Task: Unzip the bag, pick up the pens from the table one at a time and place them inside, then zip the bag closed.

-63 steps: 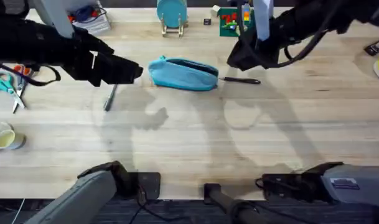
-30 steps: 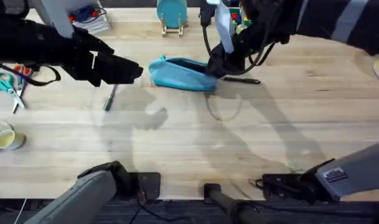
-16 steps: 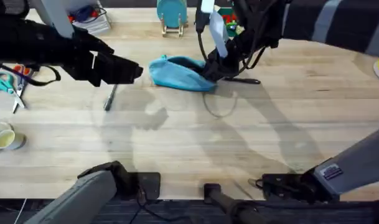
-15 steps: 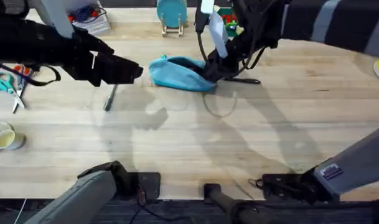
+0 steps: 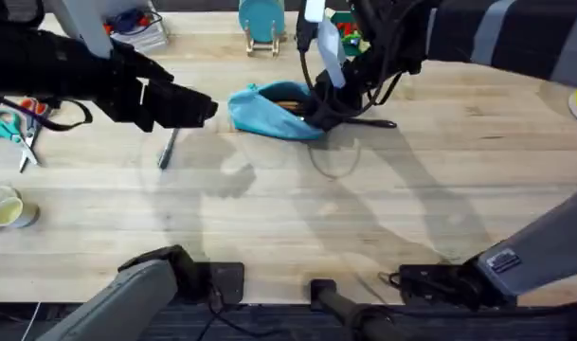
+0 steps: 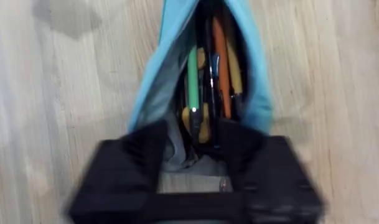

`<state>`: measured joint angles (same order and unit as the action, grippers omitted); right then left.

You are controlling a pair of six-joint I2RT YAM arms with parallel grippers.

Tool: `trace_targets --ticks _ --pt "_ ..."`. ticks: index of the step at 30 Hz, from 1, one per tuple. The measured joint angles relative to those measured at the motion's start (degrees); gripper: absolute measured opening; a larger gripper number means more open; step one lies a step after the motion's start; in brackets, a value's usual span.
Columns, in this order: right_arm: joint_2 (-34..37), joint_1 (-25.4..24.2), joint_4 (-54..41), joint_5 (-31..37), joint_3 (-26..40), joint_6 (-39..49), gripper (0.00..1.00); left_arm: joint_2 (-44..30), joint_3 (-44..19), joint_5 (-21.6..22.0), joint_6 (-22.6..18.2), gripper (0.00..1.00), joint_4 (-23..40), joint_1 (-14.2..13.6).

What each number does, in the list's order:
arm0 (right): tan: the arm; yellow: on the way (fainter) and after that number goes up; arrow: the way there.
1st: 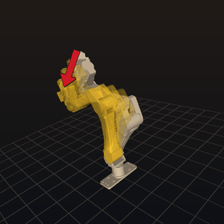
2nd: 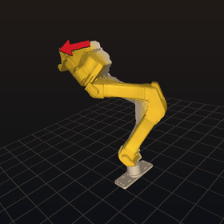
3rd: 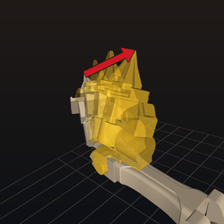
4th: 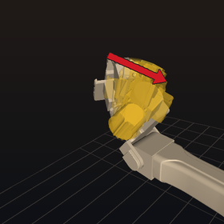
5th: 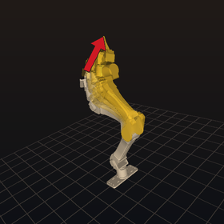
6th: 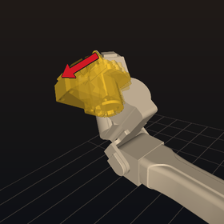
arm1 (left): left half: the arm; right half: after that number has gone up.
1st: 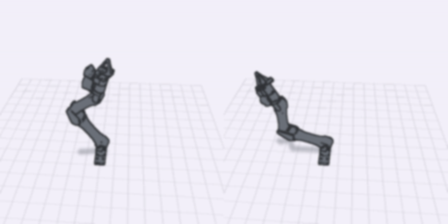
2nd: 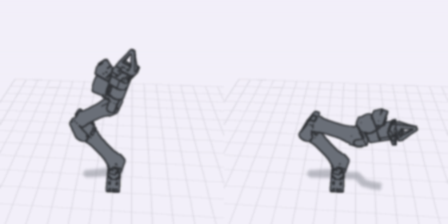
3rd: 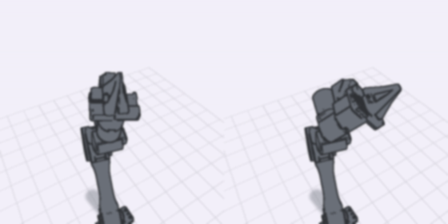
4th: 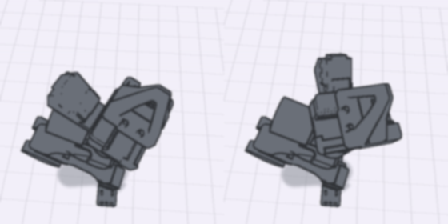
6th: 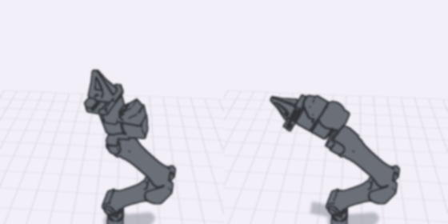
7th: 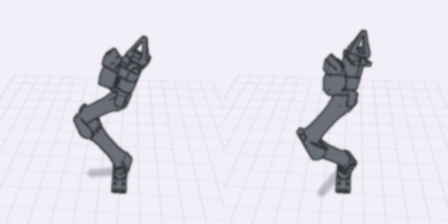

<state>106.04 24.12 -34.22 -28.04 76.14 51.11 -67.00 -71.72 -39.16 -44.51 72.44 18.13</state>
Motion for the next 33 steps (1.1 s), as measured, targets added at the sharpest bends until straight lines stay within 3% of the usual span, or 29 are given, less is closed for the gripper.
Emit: trace_targets --ticks 3,4,5,24,33 --pt "0.0 0.0 0.0 0.0 0.0 0.0 0.847 0.0 0.0 0.0 0.0 0.995 0.0 0.0" --pt "0.0 0.0 0.0 0.1 0.0 0.1 0.953 0.0 0.0 0.0 0.0 0.995 0.0 0.0" --pt "0.0 0.0 0.0 0.2 0.0 0.1 0.985 0.0 0.0 0.0 0.0 0.993 0.0 0.0" --pt "-0.1 0.1 -0.1 0.2 0.3 -3.6 0.997 0.0 0.0 0.0 0.0 0.995 0.0 0.0" --pt "-3.0 0.1 -3.8 0.4 5.6 -9.2 0.997 0.0 0.0 0.0 0.0 0.993 0.0 0.0"
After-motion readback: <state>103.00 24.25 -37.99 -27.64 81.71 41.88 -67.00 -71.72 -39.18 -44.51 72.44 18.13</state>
